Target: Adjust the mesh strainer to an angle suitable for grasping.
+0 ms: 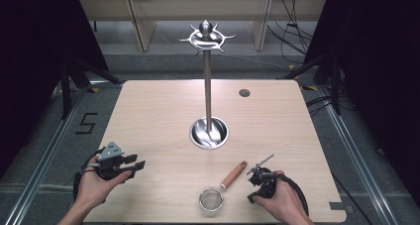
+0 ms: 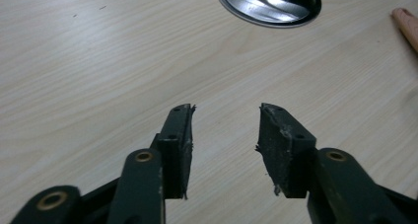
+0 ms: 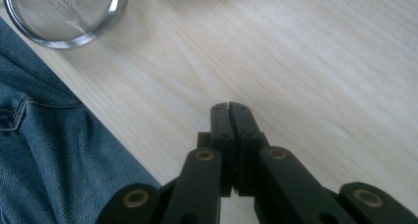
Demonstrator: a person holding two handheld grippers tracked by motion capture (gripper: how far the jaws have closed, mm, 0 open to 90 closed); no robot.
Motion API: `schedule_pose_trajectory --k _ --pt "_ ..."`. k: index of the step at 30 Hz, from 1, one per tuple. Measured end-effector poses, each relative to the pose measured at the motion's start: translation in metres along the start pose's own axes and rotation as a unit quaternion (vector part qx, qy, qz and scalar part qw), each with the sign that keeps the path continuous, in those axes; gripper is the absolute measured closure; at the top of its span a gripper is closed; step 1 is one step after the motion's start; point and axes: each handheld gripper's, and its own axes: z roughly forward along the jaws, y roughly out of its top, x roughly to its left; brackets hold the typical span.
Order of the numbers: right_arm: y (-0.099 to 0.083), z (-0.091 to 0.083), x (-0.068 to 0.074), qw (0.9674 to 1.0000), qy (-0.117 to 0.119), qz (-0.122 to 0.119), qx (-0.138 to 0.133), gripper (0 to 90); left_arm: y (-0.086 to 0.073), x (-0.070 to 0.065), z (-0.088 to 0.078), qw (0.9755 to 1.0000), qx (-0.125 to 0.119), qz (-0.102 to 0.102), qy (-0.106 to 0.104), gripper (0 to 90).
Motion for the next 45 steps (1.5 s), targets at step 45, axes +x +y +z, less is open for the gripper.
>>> schedule_pose_trajectory --k 45 --pt "0.096 0.025 -0.019 0.9947 -0.094 0.006 0.042 90.0 0.000 -0.001 0.011 0.9997 0.004 -0.016 -0.020 39.8"
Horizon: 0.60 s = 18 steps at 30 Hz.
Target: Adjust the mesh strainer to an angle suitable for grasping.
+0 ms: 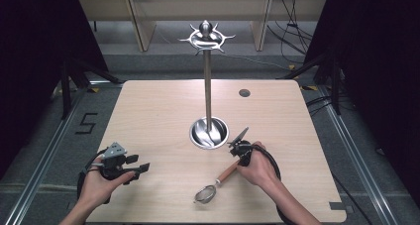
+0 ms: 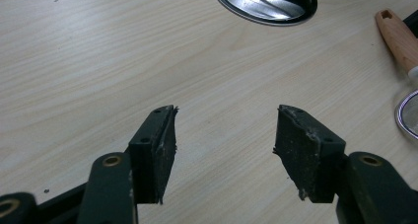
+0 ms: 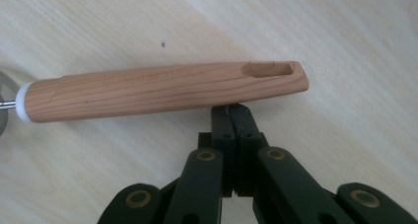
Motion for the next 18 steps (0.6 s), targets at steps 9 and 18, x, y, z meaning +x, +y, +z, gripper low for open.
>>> schedule_pose_trajectory --k 9,18 --pt "0.014 0.003 0.002 0.9999 -0.011 -0.004 -0.004 90.0 0.000 0.000 0.001 1.0000 -0.003 -0.002 0.001 39.8" --pt "0.016 -0.009 -0.003 0.9991 -0.002 0.036 -0.023 77.2 0.002 0.000 0.004 1.0000 -0.002 0.000 -0.003 39.8"
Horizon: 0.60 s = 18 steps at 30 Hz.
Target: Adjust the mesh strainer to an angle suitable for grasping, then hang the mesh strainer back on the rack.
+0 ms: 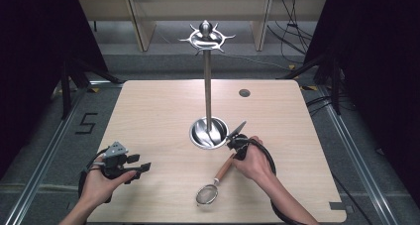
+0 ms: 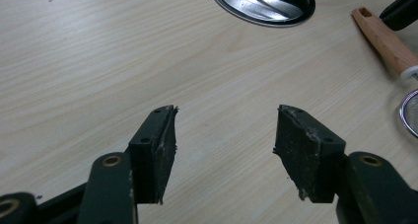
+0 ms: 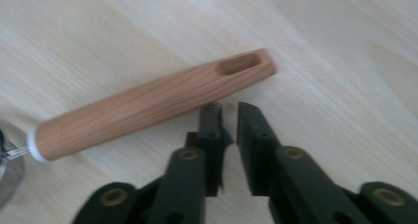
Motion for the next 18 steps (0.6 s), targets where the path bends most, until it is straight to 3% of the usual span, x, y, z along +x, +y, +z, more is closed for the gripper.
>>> schedule_pose_trajectory --k 2,3,5,7,8,10,11,12,14,15,18 --pt "-0.003 -0.007 -0.003 0.9995 -0.007 0.026 -0.018 70.9 0.001 0.000 0.001 1.0000 0.001 0.000 -0.002 39.8" --pt "-0.003 -0.010 -0.006 0.9994 -0.002 0.030 -0.015 66.4 0.000 -0.001 0.002 1.0000 0.003 -0.001 -0.001 39.8" --pt "-0.004 -0.015 -0.006 0.9978 0.017 0.061 -0.018 59.1 -0.001 -0.001 0.002 1.0000 0.003 -0.001 -0.002 39.8" --pt "-0.004 -0.016 -0.006 0.9974 0.022 0.065 -0.019 55.2 -0.001 -0.001 0.001 1.0000 0.008 0.001 -0.002 39.8" --pt "-0.005 -0.018 -0.001 0.9960 0.026 0.081 -0.029 45.8 -0.002 -0.001 0.000 1.0000 -0.001 -0.004 0.002 39.8" --pt "-0.006 -0.017 0.001 0.9965 0.027 0.070 -0.037 42.3 -0.002 0.000 -0.002 1.0000 0.000 -0.002 0.002 39.8" --pt "-0.006 -0.019 0.005 0.9954 0.027 0.086 -0.035 39.9 -0.003 0.000 -0.002 1.0000 0.005 -0.003 0.000 39.8" --pt "-0.006 -0.020 0.010 0.9928 0.034 0.111 -0.027 38.4 -0.004 -0.001 0.000 0.9999 -0.007 -0.011 0.002 39.9" --pt "-0.006 -0.018 0.009 0.9945 0.033 0.093 -0.034 36.3 -0.002 0.002 -0.002 1.0000 0.003 -0.005 0.002 39.8" --pt "-0.006 -0.019 0.013 0.9918 0.033 0.122 -0.021 34.6 -0.002 0.001 -0.001 0.9999 -0.004 -0.010 0.002 39.8" --pt "-0.006 -0.016 0.015 0.9915 0.033 0.124 -0.023 33.2 0.000 0.001 0.000 0.9999 -0.003 -0.002 0.011 39.9"
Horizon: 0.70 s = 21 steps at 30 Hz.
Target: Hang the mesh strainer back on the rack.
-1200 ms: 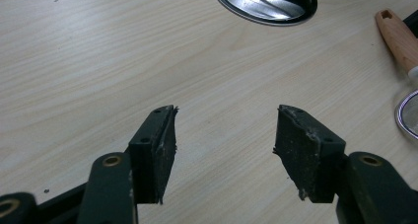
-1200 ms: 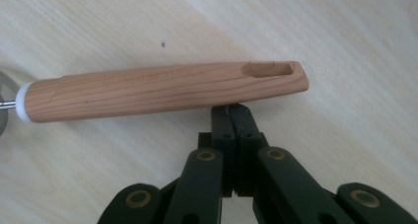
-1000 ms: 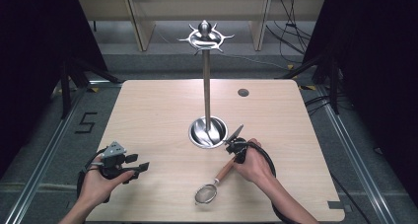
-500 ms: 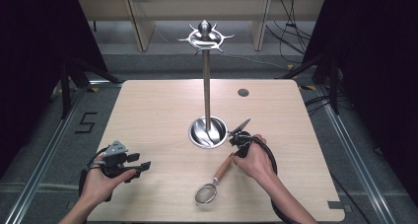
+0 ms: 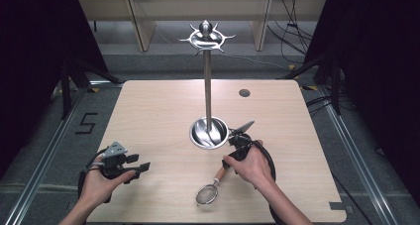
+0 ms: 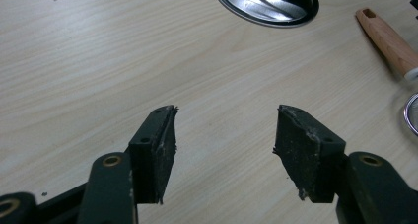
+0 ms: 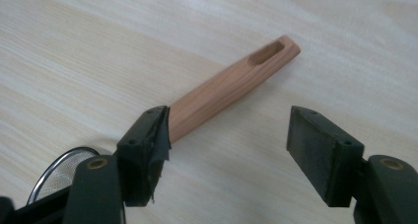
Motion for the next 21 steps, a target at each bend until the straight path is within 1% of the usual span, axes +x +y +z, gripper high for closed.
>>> schedule_pose_trajectory --k 1,2,3,4,5,6,7,9,10,11,12,13,14,16,17,18,19,21 --pt "-0.002 0.003 0.001 1.0000 0.003 0.002 0.005 33.0 0.001 -0.001 0.001 0.9999 0.005 0.001 -0.009 39.9" --pt "-0.002 0.003 0.001 1.0000 0.003 0.002 0.005 33.0 0.001 -0.001 0.001 0.9999 0.005 0.001 -0.009 39.9" --pt "-0.002 0.006 0.001 0.9998 0.004 0.014 0.014 31.6 0.000 -0.003 0.002 0.9999 0.003 0.003 -0.013 39.9" --pt "-0.002 0.006 0.001 0.9997 0.007 0.014 0.017 31.5 0.000 -0.003 0.002 0.9999 0.003 0.003 -0.013 39.8" --pt "-0.002 0.006 0.003 0.9993 0.002 0.026 0.025 30.8 0.000 -0.003 0.002 0.9999 0.006 0.004 -0.014 39.8" --pt "-0.002 0.006 0.003 0.9993 0.002 0.026 0.025 30.8 0.000 -0.003 0.002 0.9999 0.006 0.004 -0.014 39.9" --pt "-0.002 0.009 0.005 0.9995 0.010 0.026 0.017 29.7 0.000 -0.003 0.003 0.9999 -0.001 -0.002 -0.010 39.8" --pt "-0.002 0.010 0.006 0.9994 0.012 0.028 0.017 29.6 0.000 -0.003 0.004 1.0000 -0.001 -0.002 -0.009 39.8" --pt "-0.001 0.011 0.007 0.9992 0.012 0.032 0.022 29.6 0.000 -0.001 0.003 0.9999 0.006 0.004 -0.011 39.8" --pt "0.000 0.015 0.011 0.9979 0.017 0.055 0.029 29.7 0.000 0.000 0.003 0.9999 0.005 0.003 -0.011 39.9" --pt "0.001 0.017 0.009 0.9988 0.011 0.037 0.029 29.7 0.000 0.000 0.003 0.9999 0.005 0.003 -0.011 39.8" --pt "0.002 0.020 0.010 0.9988 0.013 0.039 0.026 29.6 0.000 0.000 0.002 1.0000 0.003 0.001 -0.004 39.9" --pt "0.002 0.022 0.011 0.9987 0.013 0.044 0.021 29.6 0.000 0.000 0.002 1.0000 0.005 0.002 -0.003 39.9" --pt "0.005 0.023 0.012 0.9986 0.017 0.041 0.029 29.6 0.000 0.000 0.002 1.0000 0.004 0.000 -0.005 39.9" --pt "0.006 0.025 0.013 0.9984 0.013 0.049 0.026 29.6 -0.001 0.000 0.003 0.9999 0.005 -0.002 -0.009 39.9" --pt "0.008 0.025 0.013 0.9989 0.012 0.038 0.024 29.6 -0.001 0.001 0.002 1.0000 0.007 0.000 -0.006 39.9" --pt "0.009 0.026 0.014 0.9981 0.009 0.046 0.040 29.6 -0.002 0.001 0.002 0.9999 0.009 0.000 -0.008 39.9" --pt "0.010 0.028 0.013 0.9987 0.001 0.031 0.041 29.7 -0.002 0.002 0.001 0.9999 0.012 -0.002 -0.010 40.0"
